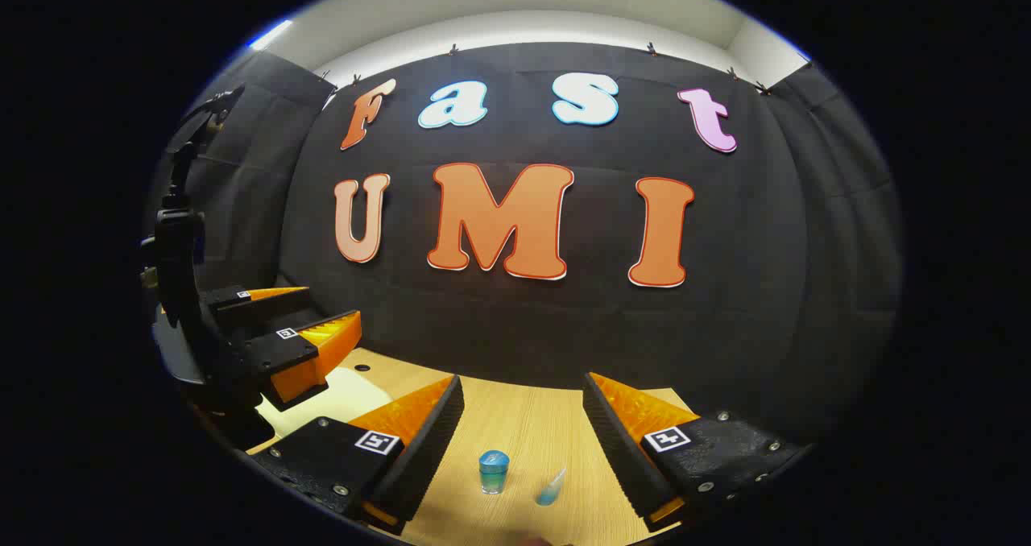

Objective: First open the suitcase, pack the skin care products into it, and then close the suitcase.

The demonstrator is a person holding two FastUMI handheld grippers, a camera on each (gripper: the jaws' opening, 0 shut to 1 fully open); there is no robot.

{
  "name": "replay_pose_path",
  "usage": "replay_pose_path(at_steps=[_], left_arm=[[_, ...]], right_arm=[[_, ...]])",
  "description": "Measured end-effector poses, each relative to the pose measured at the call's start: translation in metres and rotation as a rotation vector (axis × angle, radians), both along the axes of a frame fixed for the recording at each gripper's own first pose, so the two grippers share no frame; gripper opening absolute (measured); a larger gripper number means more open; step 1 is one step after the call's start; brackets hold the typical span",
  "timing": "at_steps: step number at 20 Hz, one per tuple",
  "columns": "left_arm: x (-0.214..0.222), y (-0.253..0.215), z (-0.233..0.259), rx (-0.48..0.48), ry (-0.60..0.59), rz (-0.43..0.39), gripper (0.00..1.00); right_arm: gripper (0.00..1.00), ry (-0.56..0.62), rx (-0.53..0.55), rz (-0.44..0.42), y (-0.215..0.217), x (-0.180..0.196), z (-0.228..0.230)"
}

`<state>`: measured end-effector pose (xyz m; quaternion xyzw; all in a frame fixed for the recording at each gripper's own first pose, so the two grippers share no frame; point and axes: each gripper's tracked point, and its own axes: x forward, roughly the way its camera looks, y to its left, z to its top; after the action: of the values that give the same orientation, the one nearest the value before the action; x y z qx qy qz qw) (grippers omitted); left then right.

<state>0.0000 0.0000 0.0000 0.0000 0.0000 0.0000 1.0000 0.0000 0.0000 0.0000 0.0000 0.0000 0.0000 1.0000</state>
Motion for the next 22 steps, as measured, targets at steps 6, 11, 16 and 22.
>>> replay_pose_path(at_steps=[6,11,16,22], left_arm=[[-0.006,0.0,-0.003,0.007,0.018,0.01,0.98],[-0.011,0.001,-0.007,0.033,0.025,0.016,0.98],[-0.01,0.002,-0.016,0.059,0.046,0.013,0.98],[-0.01,-0.005,-0.041,0.146,0.098,-0.025,0.98]], right_arm=[[0.94,-0.033,-0.003,-0.016,-0.002,0.001,0.007],[0.95,-0.027,0.011,-0.018,-0.003,-0.001,0.001],[0.95,-0.037,-0.023,-0.019,-0.005,-0.001,0.0],[0.95,-0.012,-0.023,-0.027,-0.012,0.0,-0.01]])
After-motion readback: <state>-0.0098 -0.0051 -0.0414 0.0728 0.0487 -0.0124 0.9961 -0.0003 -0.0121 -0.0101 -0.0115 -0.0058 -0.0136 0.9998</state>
